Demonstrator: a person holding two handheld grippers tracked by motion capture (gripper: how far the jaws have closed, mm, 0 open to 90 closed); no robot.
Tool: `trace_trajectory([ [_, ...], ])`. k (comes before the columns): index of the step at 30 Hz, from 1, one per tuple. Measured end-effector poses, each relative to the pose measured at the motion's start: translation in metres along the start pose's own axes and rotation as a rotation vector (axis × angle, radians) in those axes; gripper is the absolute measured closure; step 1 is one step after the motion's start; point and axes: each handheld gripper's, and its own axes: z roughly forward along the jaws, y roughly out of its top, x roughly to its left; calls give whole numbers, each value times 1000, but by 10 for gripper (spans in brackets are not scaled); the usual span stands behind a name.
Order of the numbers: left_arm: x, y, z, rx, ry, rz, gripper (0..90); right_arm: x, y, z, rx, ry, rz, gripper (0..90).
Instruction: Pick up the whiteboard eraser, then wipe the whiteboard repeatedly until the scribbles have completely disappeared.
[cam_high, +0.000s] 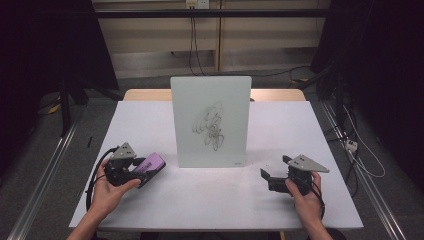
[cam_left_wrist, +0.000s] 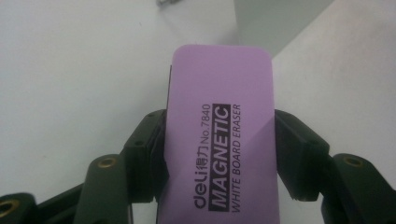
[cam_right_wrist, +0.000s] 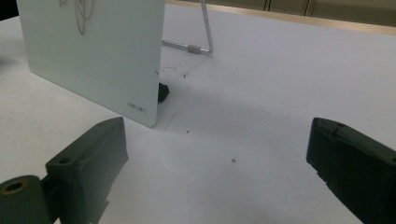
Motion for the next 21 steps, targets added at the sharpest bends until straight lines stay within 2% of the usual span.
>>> trace_trajectory([
  [3,1,1,-3,-49,-2,-19,406,0,0,-1,2,3,-2,55],
  [8,-3,4,-6,-89,-15,-1,407,0,-1,-4,-5,4,-6,55],
  [9,-5,5,-7,-79,-18,5,407,0,-1,-5,-7,6,-11,54],
  [12,-8,6,-8,-96,-25,2,407,0,-1,-5,-9,9,-12,54],
  [13,-9,7,-8,-103,-27,17,407,0,-1,-5,-7,10,-11,54],
  [21,-14,10,-6,-123,-45,30,408,-1,-1,-1,2,9,-6,54],
])
